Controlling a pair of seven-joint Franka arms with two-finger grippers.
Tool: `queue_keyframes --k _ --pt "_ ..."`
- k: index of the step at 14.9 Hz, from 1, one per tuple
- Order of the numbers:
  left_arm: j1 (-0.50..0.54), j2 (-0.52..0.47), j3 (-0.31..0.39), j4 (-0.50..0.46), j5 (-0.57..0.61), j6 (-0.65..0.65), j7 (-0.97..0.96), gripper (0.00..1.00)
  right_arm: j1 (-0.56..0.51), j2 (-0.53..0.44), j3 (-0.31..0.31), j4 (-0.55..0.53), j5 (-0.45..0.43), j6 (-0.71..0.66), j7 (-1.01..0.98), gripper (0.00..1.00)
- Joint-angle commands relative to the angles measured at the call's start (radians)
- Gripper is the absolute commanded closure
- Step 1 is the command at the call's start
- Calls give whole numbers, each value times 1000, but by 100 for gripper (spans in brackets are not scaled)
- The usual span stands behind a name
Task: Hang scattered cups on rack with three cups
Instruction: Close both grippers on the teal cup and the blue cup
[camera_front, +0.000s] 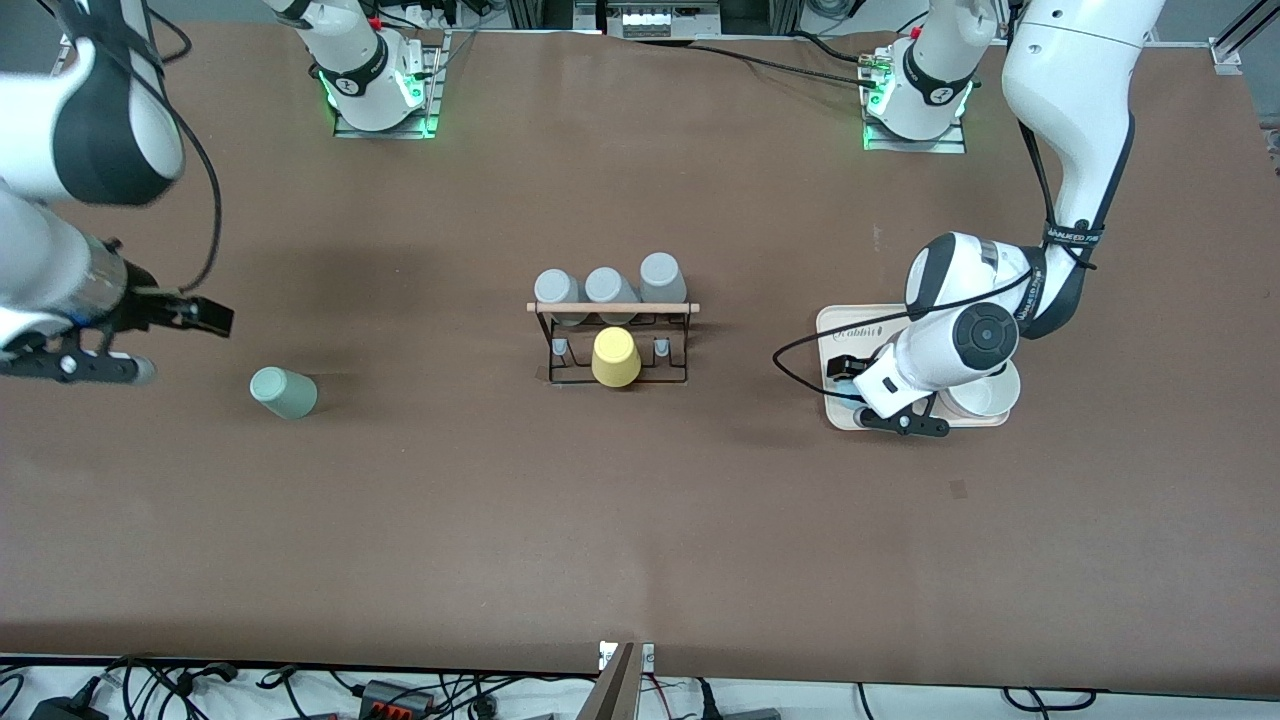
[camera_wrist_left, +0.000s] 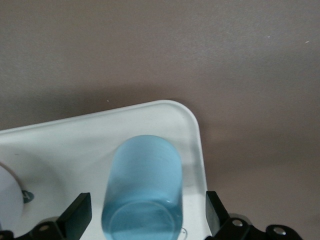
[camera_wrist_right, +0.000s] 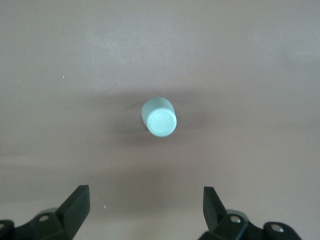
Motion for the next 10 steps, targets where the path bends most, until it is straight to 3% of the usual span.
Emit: queue_keyframes --k 1,3,4,7,8,10 --pt "0 -29 4 -33 44 22 -3 0 -19 53 5 -1 -13 61 -16 0" --pt "2 -30 4 -33 44 23 -3 2 -45 89 7 -36 -10 152 -57 0" --pt "2 -30 4 -33 45 23 -3 12 -50 97 7 -63 -9 201 -66 0" --pt "3 -32 4 -35 45 22 12 59 -68 114 7 -143 -9 330 -94 0" --pt "10 -36 2 -35 45 16 17 83 -76 125 7 -157 -9 353 -103 0" --pt "10 -48 1 -35 45 11 17 99 -82 140 7 -170 -9 367 -109 0"
